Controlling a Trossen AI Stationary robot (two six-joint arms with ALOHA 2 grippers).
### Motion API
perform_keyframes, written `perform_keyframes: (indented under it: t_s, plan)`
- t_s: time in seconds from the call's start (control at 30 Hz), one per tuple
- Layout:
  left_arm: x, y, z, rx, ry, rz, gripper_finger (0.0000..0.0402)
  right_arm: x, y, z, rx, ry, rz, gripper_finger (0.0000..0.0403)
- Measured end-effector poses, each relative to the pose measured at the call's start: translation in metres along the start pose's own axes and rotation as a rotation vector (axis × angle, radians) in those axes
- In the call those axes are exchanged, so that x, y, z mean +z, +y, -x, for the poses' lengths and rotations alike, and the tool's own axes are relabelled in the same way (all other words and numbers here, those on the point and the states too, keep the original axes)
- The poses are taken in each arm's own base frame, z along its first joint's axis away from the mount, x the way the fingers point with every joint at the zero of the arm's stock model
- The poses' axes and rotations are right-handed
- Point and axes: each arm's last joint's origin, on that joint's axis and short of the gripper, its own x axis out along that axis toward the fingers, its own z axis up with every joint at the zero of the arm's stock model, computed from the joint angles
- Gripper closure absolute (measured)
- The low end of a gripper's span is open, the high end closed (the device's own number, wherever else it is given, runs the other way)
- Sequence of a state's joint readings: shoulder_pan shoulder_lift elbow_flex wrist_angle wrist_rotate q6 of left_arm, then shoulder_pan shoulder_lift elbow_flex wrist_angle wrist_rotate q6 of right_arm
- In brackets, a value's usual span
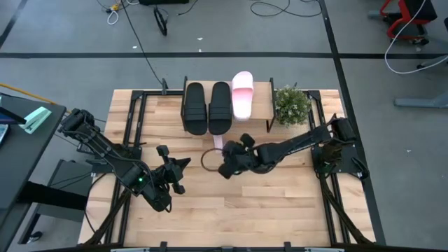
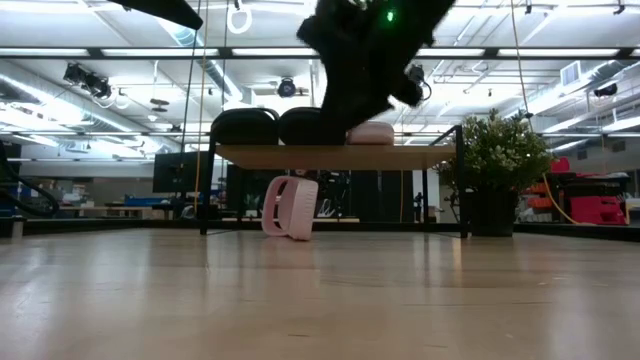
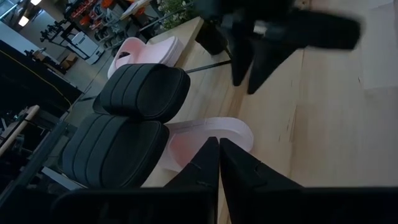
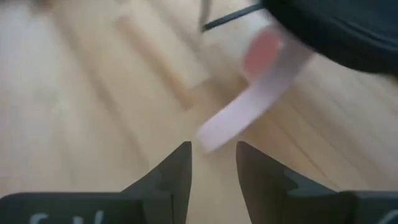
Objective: Pick and place slides into the shelf
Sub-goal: Put the white slide on the shelf
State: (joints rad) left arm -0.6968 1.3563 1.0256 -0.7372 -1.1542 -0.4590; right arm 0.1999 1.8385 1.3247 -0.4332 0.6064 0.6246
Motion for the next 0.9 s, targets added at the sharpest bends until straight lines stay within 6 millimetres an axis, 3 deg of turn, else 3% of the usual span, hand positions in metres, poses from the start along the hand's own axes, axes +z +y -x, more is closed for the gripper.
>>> perform_keyframes:
  t_s: [0.13,0.27,0.9]
  plan:
    - [0.000,0.000,0.000,0.000,0.000,0.001,0.0384,-0.014,-0.012,-0.018,-0.027,-0.038,-0.170,0.0272]
    - [0.000,0.000,0.000,0.000,0.000,0.000,0.0377,-0.014,-0.018,-0.027,-0.010,-0.060,-0.247,0.0263]
    - [0.000,0.000,0.000,0.000,0.000,0.000,0.0380,-0.006,-0.015,-0.027,0.049,-0.123,-0.401,0.0189]
